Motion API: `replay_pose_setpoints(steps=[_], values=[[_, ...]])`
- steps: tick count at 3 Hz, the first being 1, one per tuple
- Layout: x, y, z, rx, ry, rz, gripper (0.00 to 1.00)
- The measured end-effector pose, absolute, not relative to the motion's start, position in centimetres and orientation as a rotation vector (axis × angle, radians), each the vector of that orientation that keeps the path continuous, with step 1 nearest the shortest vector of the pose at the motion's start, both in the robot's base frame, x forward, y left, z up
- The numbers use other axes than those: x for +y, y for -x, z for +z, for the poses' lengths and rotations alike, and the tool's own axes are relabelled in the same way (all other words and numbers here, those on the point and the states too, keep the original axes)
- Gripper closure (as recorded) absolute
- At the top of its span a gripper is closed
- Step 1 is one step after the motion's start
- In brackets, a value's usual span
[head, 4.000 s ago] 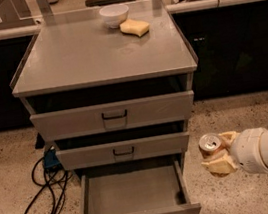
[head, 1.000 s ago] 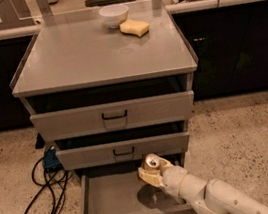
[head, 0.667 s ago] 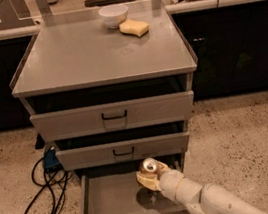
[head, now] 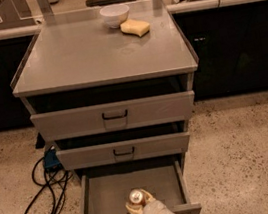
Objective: Place orange can into bottom drawer
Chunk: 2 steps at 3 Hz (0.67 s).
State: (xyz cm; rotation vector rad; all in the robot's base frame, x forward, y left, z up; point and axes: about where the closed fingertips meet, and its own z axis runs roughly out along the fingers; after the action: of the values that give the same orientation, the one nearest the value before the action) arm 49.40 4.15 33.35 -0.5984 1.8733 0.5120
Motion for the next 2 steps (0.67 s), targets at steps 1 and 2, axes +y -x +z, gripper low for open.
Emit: replay_pose_setpoints(steps=[1, 2], values=[[3.26, -49.66, 32.03, 1.915, 0.556, 0.460, 1.00], [2.92, -49.85, 31.44, 1.907, 0.544, 0.462, 1.00]])
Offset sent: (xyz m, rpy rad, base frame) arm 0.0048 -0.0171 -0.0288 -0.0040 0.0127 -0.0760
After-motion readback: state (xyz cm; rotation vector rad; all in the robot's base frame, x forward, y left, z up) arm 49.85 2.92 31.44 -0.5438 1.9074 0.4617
